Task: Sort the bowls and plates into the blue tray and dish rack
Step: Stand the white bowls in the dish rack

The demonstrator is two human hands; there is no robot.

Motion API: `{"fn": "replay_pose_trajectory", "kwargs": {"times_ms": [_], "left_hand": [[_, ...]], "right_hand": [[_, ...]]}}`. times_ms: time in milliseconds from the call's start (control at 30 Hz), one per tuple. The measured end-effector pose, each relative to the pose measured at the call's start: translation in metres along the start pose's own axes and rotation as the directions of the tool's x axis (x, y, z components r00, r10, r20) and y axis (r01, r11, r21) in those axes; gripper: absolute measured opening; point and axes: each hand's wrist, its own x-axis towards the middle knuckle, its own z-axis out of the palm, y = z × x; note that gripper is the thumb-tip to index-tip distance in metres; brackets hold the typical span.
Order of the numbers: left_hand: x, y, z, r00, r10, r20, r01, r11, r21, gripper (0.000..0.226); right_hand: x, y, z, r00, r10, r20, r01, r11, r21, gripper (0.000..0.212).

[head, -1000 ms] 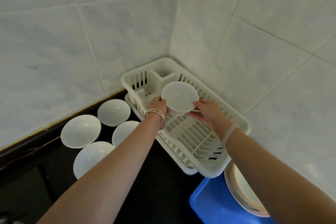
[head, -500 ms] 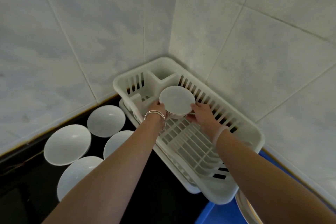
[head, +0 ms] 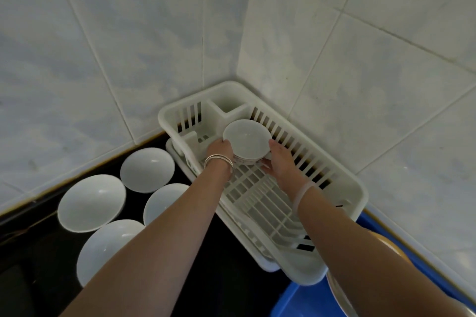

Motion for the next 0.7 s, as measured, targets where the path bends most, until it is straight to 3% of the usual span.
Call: {"fn": "replay_pose_trajectory", "kwargs": {"times_ms": [267,400,533,700], "left_hand": [[-0.024,0.007,-0.012,0.995,0.099,0.033,-0.104,0.964,0.243,0.038],[-0.049,0.012,-0.030,0.980,0.181,0.082,-0.196,0.944,0.264,0.035],[-0.086,0.007,-0.066,0.949,0.311,0.054,-0.315,0.916,0.249,0.030],[-0.130,-0.026,-0.129,0.933,0.359,-0.022,-0.329,0.878,0.347,0.029]], "right_hand": [[-0.026,-0.013,-0.009,0.985,-0.174,-0.004,0.162,0.921,-0.355,0.035],[-0.052,-0.027,-0.012,0.975,-0.217,0.052,0.218,0.877,-0.428,0.038],[-0.095,-0.035,0.000,0.966,-0.238,0.098,0.257,0.886,-0.385,0.035],[-0.168,-0.014,0.037,0.940,-0.281,0.193,0.339,0.828,-0.446,0.027]]}}
